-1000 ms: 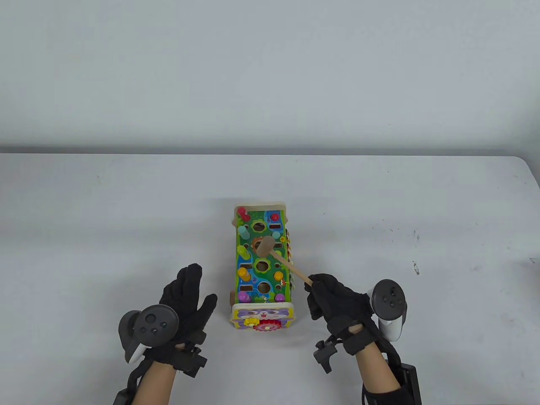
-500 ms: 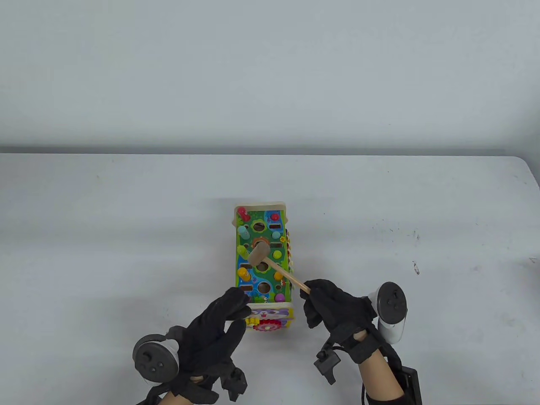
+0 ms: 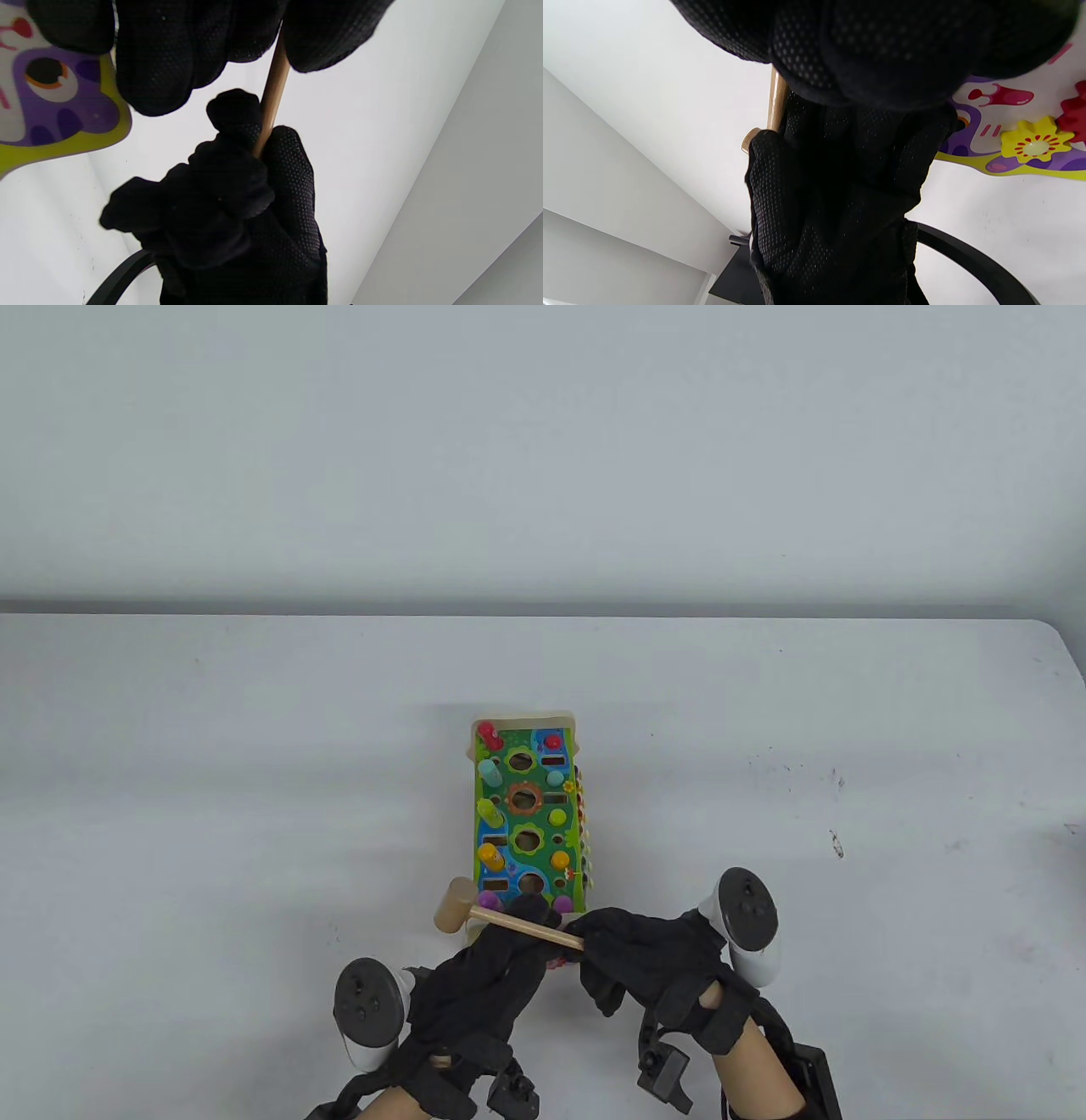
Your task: Whack-a-mole
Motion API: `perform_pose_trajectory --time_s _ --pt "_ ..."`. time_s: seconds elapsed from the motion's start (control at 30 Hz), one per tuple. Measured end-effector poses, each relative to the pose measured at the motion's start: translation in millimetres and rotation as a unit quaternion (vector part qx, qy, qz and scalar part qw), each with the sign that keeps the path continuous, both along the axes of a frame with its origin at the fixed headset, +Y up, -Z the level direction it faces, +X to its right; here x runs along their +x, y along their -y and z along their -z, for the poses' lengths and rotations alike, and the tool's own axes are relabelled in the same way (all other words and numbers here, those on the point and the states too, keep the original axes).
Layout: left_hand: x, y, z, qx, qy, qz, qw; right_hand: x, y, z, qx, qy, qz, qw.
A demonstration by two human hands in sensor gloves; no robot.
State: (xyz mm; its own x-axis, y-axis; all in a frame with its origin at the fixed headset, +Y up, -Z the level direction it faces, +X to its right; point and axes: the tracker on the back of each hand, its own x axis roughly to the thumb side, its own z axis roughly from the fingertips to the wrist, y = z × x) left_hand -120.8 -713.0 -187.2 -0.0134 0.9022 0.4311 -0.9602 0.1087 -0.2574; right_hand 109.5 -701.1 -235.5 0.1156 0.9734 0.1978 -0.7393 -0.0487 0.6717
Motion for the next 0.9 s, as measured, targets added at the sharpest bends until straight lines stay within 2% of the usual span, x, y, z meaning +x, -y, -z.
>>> perform_pose_trajectory --time_s 0.27,0.6,0.8,0.9 --pt "3.2 6.2 0.2 -0.030 0.022 -0.054 0.998 -9.0 2.1 -2.7 0.015 -0.025 -0.039 0.999" --pt "-0.5 3.9 0.3 -0.014 0.007 -0.053 0.998 -4.5 -0.2 -1.9 0.036 -0.015 -0.067 0.997" --pt "-10.9 -3.5 -0.4 0.007 -0.005 -0.057 0.998 16.7 -9.1 2.7 0.062 0.061 -0.036 0.996" --pt "-18.3 -9.2 -0.8 0.020 -0.011 -0.051 0.998 36.2 -13.5 7.0 0.110 0.153 -0.047 0.981"
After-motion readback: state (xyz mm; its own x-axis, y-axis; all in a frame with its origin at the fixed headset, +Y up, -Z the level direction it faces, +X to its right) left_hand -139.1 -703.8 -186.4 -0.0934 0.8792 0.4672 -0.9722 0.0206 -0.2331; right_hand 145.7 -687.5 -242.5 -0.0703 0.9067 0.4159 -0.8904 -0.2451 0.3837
